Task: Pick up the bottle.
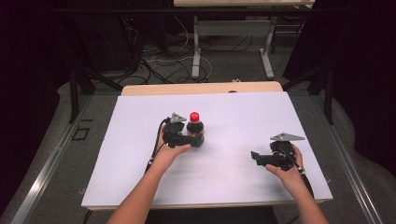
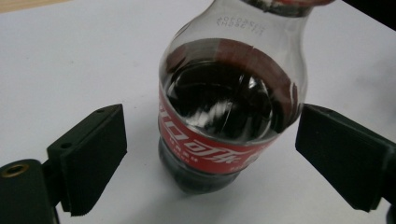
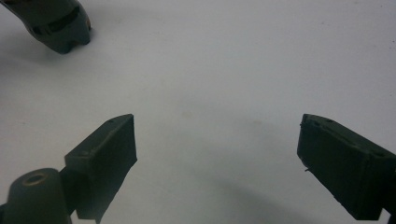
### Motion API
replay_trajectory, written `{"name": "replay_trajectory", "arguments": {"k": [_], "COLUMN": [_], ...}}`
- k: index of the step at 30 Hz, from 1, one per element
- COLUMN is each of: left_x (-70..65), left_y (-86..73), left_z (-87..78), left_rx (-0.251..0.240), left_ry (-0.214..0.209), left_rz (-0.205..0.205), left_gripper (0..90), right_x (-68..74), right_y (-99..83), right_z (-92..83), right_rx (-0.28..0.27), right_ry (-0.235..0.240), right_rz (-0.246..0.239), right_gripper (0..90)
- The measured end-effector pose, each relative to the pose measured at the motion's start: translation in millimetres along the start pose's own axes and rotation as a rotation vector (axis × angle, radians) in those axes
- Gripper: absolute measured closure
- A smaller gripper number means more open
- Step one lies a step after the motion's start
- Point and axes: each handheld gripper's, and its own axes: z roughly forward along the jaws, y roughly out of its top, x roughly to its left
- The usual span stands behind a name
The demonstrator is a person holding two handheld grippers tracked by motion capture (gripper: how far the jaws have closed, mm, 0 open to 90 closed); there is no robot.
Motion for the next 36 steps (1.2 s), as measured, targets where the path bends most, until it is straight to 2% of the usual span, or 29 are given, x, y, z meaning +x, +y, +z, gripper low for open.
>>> {"name": "replay_trajectory", "arguments": {"k": [4,9,10,12,14,17,20,25,28,31,35,36], "left_x": [-2.4,-4.5,-6.2,-6.7,-5.8,-7.2,-7.3,-6.2,-6.2,-7.1,-13.9,-14.0], "left_y": [0.1,0.8,0.4,0.0,0.2,-0.3,-0.4,0.1,-0.3,-0.6,-3.4,-3.7], "left_z": [4.8,10.7,12.6,15.2,16.4,16.7,15.5,14.5,12.8,10.8,6.5,4.6], "left_rx": [-0.007,-0.009,-0.011,-0.009,-0.003,-0.015,-0.004,-0.001,0.002,0.01,0.026,0.025], "left_ry": [0.012,0.014,0.009,0.009,0.021,0.034,0.041,0.035,0.015,0.011,0.003,-0.001], "left_rz": [0.005,0.022,-0.001,-0.002,0.03,0.033,0.055,0.055,0.035,0.065,0.075,0.091], "left_gripper": [15.7,16.4,16.5,16.8,18.2,26.2,27.1,28.0,28.2,28.3,28.4,28.5], "right_x": [0.6,0.9,1.0,1.1,2.1,2.2,3.1,4.0,5.1,6.1,10.9,12.1], "right_y": [-0.5,-1.1,-1.0,-0.9,-0.9,-1.1,-1.2,-1.1,-0.6,0.3,2.6,3.3], "right_z": [1.2,2.3,2.3,2.3,2.3,3.1,3.6,3.8,3.4,2.5,0.2,-0.3], "right_rx": [0.004,0.009,0.009,0.008,0.011,0.01,0.011,0.013,0.013,0.011,0.011,0.009], "right_ry": [0.003,0.003,0.003,0.003,0.003,0.002,0.004,0.007,0.013,0.024,0.059,0.065], "right_rz": [-0.003,-0.003,-0.003,-0.004,-0.001,-0.013,-0.014,-0.019,-0.02,-0.031,-0.048,-0.06], "right_gripper": [11.7,11.8,12.0,12.2,12.3,12.7,13.2,14.4,15.0,16.0,19.4,20.1]}}
